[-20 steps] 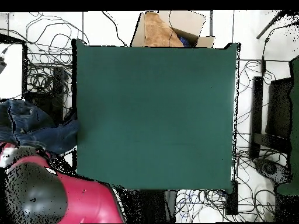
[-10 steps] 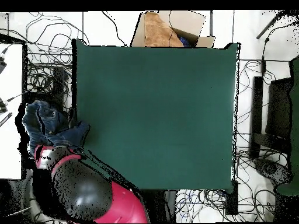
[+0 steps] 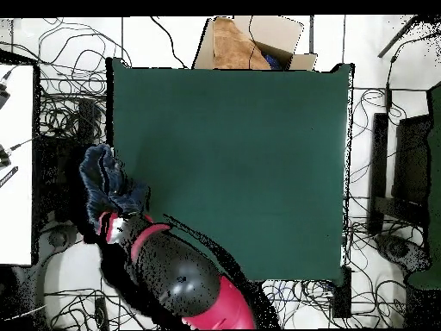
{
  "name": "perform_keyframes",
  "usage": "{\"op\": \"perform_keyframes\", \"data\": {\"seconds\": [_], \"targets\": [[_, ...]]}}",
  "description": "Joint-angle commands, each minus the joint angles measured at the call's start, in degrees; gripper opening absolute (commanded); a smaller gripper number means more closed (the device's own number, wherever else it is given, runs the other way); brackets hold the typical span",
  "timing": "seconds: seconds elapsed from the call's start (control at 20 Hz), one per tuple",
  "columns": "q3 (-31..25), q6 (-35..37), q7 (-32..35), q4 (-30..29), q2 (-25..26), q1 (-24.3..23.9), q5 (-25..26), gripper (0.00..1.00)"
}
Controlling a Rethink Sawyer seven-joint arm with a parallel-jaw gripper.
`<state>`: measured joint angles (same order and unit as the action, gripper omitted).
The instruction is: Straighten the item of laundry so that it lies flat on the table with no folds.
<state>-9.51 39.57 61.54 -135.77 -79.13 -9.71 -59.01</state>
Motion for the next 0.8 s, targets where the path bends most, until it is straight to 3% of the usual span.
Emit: {"op": "perform_keyframes", "data": {"seconds": [0.05, 0.25, 0.8], "targets": [[1.83, 8.06, -10.09, -3.41, 2.13, -5.09, 3.11, 0.0], [0.99, 8.85, -12.66, -3.06, 3.72, -8.79, 5.81, 0.0], [-2.43, 8.43, -25.94, -3.25, 11.59, -18.93, 7.42, 0.0]]}}
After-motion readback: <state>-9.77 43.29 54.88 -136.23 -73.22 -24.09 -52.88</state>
